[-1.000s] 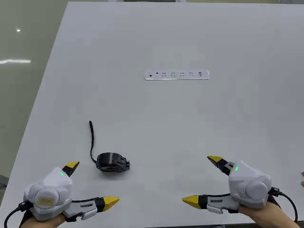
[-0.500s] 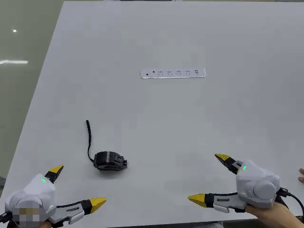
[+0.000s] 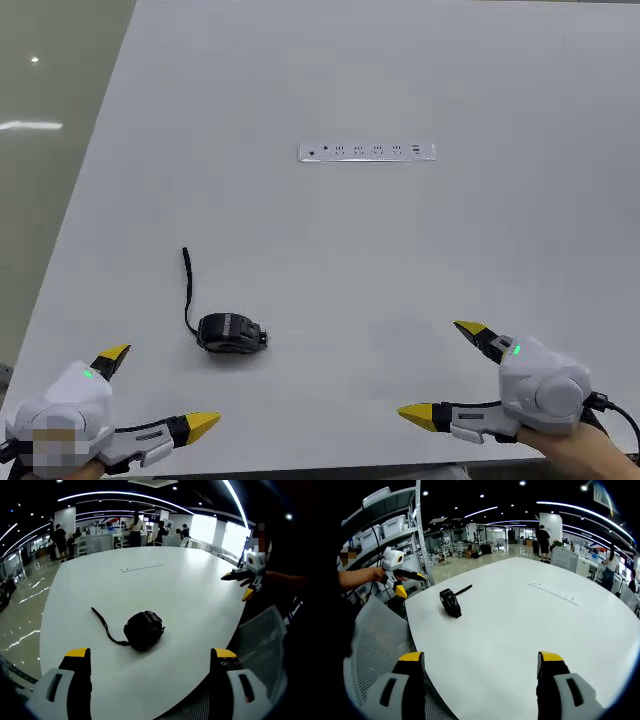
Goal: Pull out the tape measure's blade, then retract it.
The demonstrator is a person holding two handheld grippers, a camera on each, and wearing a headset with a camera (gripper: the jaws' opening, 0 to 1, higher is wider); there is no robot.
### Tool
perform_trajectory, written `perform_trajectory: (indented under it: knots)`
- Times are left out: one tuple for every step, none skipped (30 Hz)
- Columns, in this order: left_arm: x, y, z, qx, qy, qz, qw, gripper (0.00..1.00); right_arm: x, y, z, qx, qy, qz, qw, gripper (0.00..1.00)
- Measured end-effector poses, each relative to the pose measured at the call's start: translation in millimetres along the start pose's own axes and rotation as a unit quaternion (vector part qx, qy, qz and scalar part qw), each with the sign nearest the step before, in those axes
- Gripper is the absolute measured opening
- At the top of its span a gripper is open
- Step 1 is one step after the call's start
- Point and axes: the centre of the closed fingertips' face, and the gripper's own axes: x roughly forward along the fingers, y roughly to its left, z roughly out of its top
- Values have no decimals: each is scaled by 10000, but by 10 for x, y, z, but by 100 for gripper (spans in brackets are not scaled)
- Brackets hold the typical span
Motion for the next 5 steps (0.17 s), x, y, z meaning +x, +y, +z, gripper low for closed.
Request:
perform_trajectory:
  knots:
    - [1,0,0,9,1,-2,10000,99,1,-1,-1,-11,-4,3,10000,95]
    - [0,-1,2,21,13,-2,10000,99,3,0,-2,-12,-1,9,10000,95]
    - [-1,2,6,25,10,2,10000,99,4,1,-1,-13,5,11,10000,94]
    - [-7,2,16,23,2,-2,10000,99,6,-1,1,-22,8,10,10000,94]
    - [-9,6,20,19,-2,0,10000,99,7,-5,2,-24,4,11,10000,94]
